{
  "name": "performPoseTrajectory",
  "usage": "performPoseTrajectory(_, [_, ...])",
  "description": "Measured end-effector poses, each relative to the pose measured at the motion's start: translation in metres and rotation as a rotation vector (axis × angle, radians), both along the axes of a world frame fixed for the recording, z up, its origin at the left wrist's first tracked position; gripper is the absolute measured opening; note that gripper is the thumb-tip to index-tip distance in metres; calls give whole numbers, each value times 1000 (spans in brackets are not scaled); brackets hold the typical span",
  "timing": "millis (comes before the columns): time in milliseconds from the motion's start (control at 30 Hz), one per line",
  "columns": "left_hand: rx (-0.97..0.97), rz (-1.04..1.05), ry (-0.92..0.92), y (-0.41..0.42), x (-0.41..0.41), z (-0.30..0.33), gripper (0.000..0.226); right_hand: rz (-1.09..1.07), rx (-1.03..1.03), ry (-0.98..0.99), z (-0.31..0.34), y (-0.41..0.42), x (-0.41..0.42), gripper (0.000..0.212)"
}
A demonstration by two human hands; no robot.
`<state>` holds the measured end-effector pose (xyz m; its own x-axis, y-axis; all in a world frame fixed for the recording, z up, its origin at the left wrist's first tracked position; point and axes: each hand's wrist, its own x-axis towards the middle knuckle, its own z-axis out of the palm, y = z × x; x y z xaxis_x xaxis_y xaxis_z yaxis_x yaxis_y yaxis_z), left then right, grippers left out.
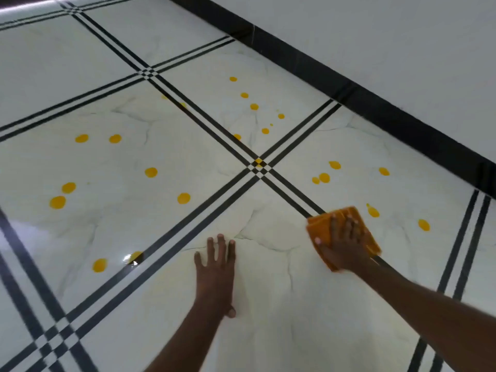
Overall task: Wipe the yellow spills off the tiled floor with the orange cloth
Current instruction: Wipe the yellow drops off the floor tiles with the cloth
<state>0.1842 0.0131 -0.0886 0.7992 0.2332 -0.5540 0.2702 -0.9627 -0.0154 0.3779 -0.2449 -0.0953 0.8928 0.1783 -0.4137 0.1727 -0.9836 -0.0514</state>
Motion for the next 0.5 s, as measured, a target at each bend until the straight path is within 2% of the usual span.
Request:
performPoseTrajectory(33, [4, 15, 1, 1, 0, 0, 159, 31, 19, -42, -3, 17, 14, 102])
performPoseTrajectory(67, [15, 10, -2, 1, 0, 0, 159, 95, 3, -4, -7, 37, 21, 107])
performPoseTrajectory(200, [-3, 11, 48, 1, 4, 13, 156, 548, -110, 139, 7, 92, 14, 124])
performPoseTrajectory(267, [-13, 7, 103, 1, 11, 27, 153, 618, -143, 177, 28, 89, 20, 113])
performPoseTrajectory(333, [-16, -10, 141, 2, 19, 45, 146, 597, -98, 144, 44, 76, 26, 103])
performPoseTrajectory(433, [-38, -3, 163, 6, 26, 55, 140, 321, -7, -3, 56, 50, 34, 77])
performPoseTrajectory(500, [-11, 11, 145, 2, 29, 50, 138, 186, 11, -73, 53, 48, 41, 74])
